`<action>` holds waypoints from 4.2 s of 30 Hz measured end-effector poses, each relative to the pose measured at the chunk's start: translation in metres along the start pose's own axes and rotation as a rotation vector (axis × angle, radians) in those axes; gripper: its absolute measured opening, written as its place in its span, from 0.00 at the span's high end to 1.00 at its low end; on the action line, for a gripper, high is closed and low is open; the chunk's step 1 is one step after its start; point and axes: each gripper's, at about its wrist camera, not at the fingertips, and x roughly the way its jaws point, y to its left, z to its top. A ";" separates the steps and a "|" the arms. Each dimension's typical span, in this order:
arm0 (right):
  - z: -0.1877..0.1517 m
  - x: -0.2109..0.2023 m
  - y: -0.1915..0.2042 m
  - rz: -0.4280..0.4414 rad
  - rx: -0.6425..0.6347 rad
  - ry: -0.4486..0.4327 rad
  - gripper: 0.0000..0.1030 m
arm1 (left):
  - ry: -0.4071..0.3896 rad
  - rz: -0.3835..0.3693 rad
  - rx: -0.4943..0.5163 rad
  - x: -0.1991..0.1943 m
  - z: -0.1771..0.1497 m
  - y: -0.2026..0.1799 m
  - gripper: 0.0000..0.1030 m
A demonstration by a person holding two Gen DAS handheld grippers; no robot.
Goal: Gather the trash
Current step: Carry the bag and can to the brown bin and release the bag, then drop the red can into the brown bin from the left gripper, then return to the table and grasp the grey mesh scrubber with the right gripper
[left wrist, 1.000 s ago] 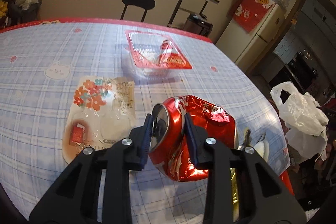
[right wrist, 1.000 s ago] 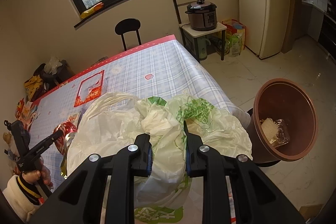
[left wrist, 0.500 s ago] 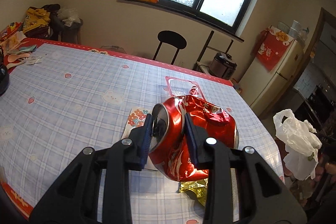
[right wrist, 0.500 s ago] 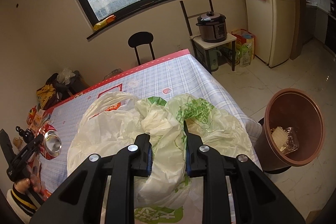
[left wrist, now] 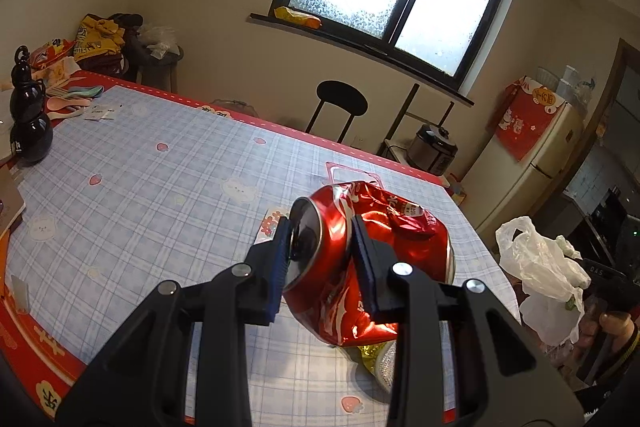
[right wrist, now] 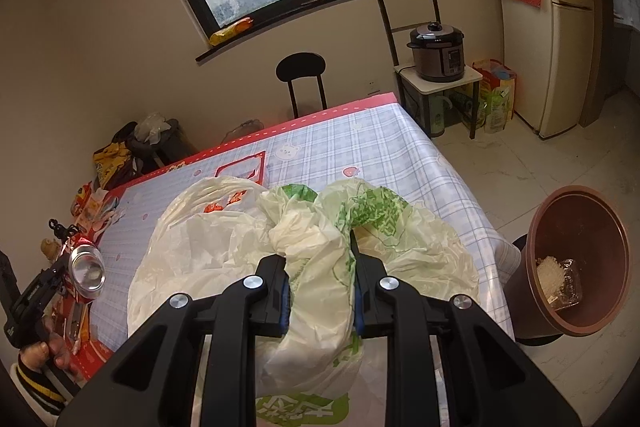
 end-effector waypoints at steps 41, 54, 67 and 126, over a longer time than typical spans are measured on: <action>0.052 -0.050 -0.315 -0.580 0.133 -0.102 0.05 | 0.126 -0.125 0.162 0.059 -0.045 -0.206 0.68; 0.031 -0.117 -0.289 -0.414 0.137 -0.168 0.05 | 0.221 -0.321 0.300 0.117 -0.050 -0.301 0.67; 0.007 -0.176 -0.331 -0.482 0.201 -0.201 0.05 | 0.357 -0.631 0.504 0.198 -0.100 -0.498 0.58; -0.110 0.095 0.089 -0.200 -0.064 0.283 0.05 | 0.183 0.162 -0.032 0.039 -0.025 0.122 0.06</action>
